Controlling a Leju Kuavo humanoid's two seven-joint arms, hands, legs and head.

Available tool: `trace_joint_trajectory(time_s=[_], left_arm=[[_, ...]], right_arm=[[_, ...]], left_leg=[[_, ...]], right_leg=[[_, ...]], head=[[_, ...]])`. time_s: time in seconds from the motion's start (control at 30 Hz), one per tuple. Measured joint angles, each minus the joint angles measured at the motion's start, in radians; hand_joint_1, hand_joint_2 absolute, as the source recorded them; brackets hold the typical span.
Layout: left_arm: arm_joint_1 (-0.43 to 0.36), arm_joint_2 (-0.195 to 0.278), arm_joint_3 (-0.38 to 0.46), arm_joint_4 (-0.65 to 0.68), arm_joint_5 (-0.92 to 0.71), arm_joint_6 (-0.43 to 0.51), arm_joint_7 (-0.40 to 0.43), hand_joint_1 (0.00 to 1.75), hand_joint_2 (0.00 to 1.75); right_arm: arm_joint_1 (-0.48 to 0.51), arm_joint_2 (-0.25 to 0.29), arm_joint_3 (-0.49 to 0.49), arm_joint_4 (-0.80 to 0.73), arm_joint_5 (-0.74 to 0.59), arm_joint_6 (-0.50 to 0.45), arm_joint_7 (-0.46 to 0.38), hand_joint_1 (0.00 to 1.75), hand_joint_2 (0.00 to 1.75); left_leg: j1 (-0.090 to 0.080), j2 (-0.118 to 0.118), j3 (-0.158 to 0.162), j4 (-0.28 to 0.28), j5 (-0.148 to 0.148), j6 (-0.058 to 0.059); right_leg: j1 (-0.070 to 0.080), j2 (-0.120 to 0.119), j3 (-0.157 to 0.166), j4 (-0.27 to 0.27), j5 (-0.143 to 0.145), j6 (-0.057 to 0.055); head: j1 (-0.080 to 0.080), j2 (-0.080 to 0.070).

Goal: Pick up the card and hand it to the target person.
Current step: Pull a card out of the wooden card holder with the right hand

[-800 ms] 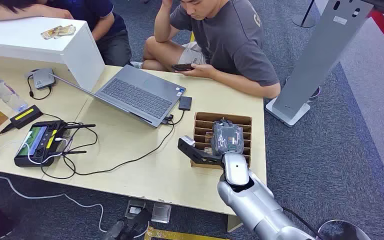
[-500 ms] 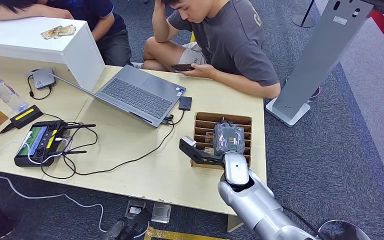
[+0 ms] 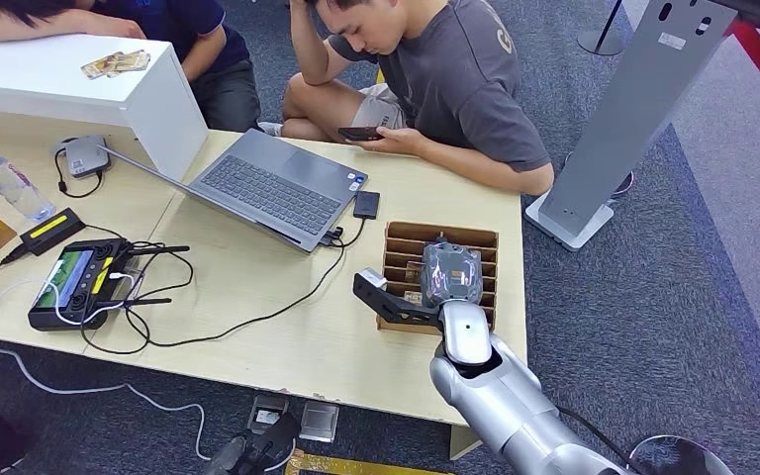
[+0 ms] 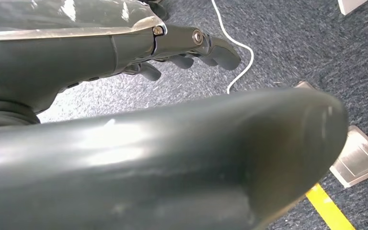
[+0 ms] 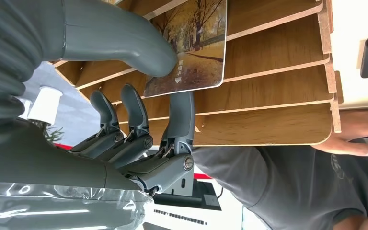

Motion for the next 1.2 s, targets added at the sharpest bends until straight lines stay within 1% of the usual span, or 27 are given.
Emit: trace_joint_trajectory(time_s=[0.1,0.43,0.6,0.7,0.83,1.1,1.2], left_arm=[[0.000,0.000,0.000,0.000,-0.003,0.000,0.000,0.00,0.00],[0.003,0.000,0.000,0.000,-0.007,0.000,0.000,0.00,0.00],[0.007,0.000,0.001,0.000,-0.007,0.000,0.000,0.00,0.00],[0.009,0.000,0.002,0.000,-0.007,0.002,0.000,0.00,0.00],[0.013,0.000,0.003,0.000,-0.006,0.006,0.000,0.00,0.00],[0.018,0.000,0.008,0.000,-0.006,0.009,-0.001,0.00,0.00],[0.019,0.000,0.010,0.000,-0.006,0.010,-0.002,0.00,0.00]], right_arm=[[0.000,0.000,0.000,0.000,-0.009,-0.002,-0.004,1.52,1.75],[0.012,0.000,-0.004,-0.027,-0.076,-0.016,-0.036,1.54,1.75],[0.023,-0.007,-0.006,-0.090,-0.090,-0.009,-0.031,1.54,1.75],[0.029,-0.014,-0.009,-0.134,-0.098,-0.006,-0.026,1.51,1.75],[0.038,-0.028,-0.012,-0.209,-0.107,0.001,-0.018,1.53,1.75],[0.045,-0.055,-0.035,-0.310,-0.122,-0.005,-0.011,1.53,1.75],[0.046,-0.068,-0.045,-0.350,-0.122,-0.011,-0.008,1.49,1.75]], left_leg=[[0.000,0.000,0.000,0.000,0.000,0.000],[0.000,0.000,0.000,0.000,0.000,0.000],[0.000,0.001,0.000,0.000,0.000,0.000],[0.000,0.001,0.000,0.000,0.000,0.000],[0.000,0.001,0.000,0.000,0.000,0.000],[0.000,0.001,0.000,0.000,0.000,0.000],[0.000,0.001,-0.001,0.000,0.000,0.000]], right_leg=[[0.000,0.000,0.000,0.000,0.000,0.000],[0.000,0.000,0.000,0.000,0.000,0.000],[0.000,0.001,-0.001,0.000,0.000,0.000],[0.000,0.001,-0.001,0.000,0.000,0.000],[0.000,0.001,-0.001,0.000,0.000,0.000],[0.000,0.001,-0.001,0.000,0.000,0.000],[0.000,0.001,-0.001,0.000,0.000,0.000]], head=[[0.000,0.000],[-0.001,0.000],[-0.001,0.000],[0.000,0.000],[0.000,0.000],[0.000,0.000],[0.000,0.000]])
